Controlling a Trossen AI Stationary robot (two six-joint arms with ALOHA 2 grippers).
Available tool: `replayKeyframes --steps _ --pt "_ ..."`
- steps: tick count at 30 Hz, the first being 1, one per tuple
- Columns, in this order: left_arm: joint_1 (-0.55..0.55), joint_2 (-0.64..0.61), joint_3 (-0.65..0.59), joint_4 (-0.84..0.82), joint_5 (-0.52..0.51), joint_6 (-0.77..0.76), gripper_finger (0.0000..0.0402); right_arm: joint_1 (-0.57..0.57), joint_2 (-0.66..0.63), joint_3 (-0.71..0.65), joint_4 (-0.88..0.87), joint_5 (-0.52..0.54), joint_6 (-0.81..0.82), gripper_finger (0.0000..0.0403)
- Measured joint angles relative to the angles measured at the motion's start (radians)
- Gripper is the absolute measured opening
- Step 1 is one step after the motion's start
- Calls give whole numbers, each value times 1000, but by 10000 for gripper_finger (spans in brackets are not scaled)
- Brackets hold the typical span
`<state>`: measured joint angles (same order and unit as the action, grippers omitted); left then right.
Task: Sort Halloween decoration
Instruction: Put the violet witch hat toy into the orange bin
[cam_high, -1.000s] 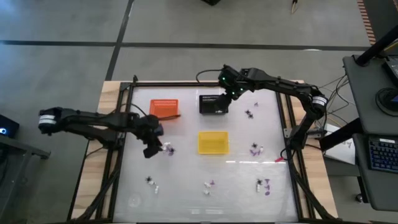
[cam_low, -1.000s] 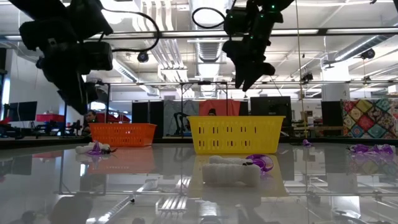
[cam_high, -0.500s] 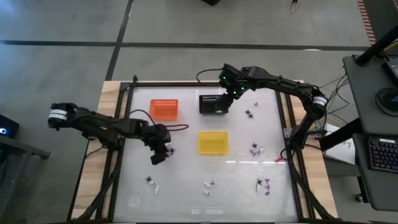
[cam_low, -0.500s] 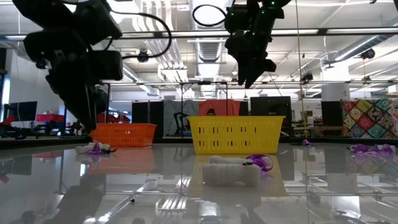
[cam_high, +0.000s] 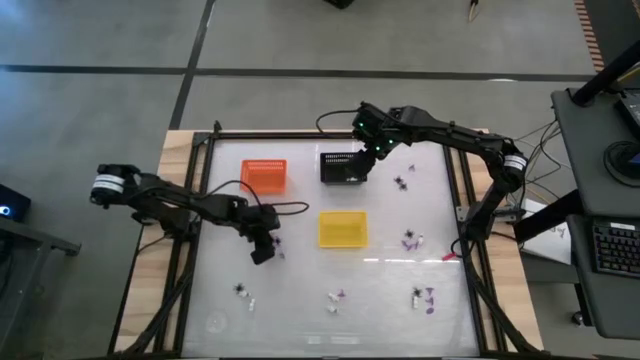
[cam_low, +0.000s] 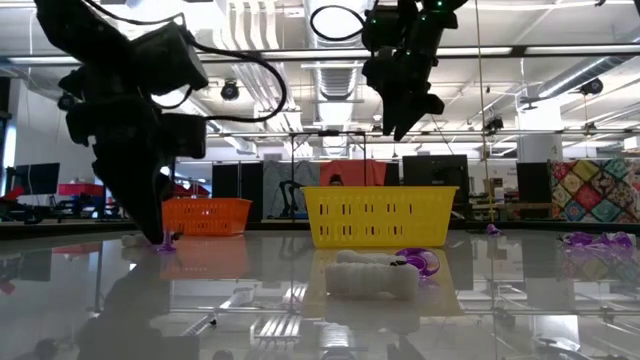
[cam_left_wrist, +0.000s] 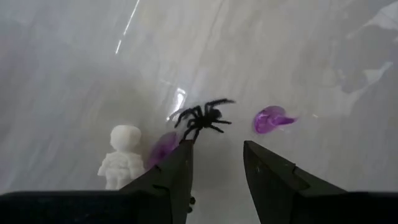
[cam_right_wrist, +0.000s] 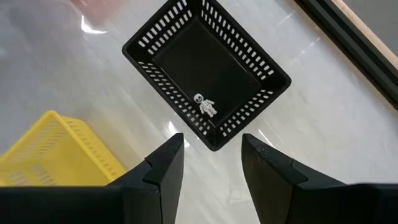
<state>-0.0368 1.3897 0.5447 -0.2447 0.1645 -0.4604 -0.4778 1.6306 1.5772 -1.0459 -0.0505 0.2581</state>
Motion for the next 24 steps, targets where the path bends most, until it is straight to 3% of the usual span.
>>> replayKeyframes --steps 15,24 --pt "-35 -26 59 21 62 -51 125 0 0 0 2 0 -33 144" --pt "-50 62 153 -54 -4 5 125 0 0 0 3 0 -35 145"
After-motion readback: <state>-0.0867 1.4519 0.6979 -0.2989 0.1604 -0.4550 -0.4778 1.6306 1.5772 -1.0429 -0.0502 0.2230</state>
